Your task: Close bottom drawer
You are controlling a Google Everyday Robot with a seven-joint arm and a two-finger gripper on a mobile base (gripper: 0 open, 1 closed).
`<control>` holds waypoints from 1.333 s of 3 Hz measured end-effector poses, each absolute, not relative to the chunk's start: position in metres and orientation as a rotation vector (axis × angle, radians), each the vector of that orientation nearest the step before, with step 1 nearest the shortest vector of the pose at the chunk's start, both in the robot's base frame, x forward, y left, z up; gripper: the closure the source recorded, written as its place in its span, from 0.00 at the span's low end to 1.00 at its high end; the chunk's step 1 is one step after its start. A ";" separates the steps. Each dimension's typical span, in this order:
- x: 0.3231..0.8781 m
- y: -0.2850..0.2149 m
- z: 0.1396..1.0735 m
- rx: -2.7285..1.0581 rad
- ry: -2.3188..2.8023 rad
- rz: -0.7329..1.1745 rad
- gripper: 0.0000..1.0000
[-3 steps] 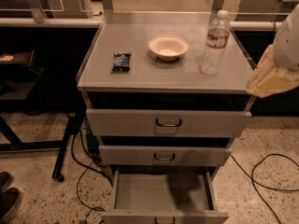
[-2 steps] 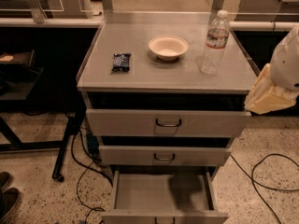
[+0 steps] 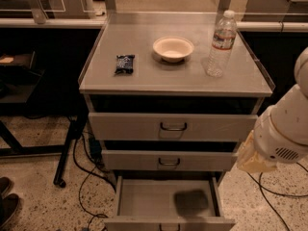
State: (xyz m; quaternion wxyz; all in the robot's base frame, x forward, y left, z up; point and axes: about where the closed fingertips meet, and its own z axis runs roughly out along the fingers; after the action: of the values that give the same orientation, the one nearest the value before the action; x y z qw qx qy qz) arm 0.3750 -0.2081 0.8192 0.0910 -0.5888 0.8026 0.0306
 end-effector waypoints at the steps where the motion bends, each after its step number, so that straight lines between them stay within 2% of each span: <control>1: 0.371 -0.209 0.815 -1.757 2.395 0.099 1.00; 3: 0.355 -0.201 0.772 -1.791 2.442 0.173 1.00; 4: 0.336 -0.191 0.696 -1.811 2.523 0.225 1.00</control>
Offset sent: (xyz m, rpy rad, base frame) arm -0.0115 0.0056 -0.0221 0.0080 0.0838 0.0215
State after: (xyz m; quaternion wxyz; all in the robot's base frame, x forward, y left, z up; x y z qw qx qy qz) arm 0.3363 -0.1912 0.6957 0.0137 -0.5815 0.8102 0.0722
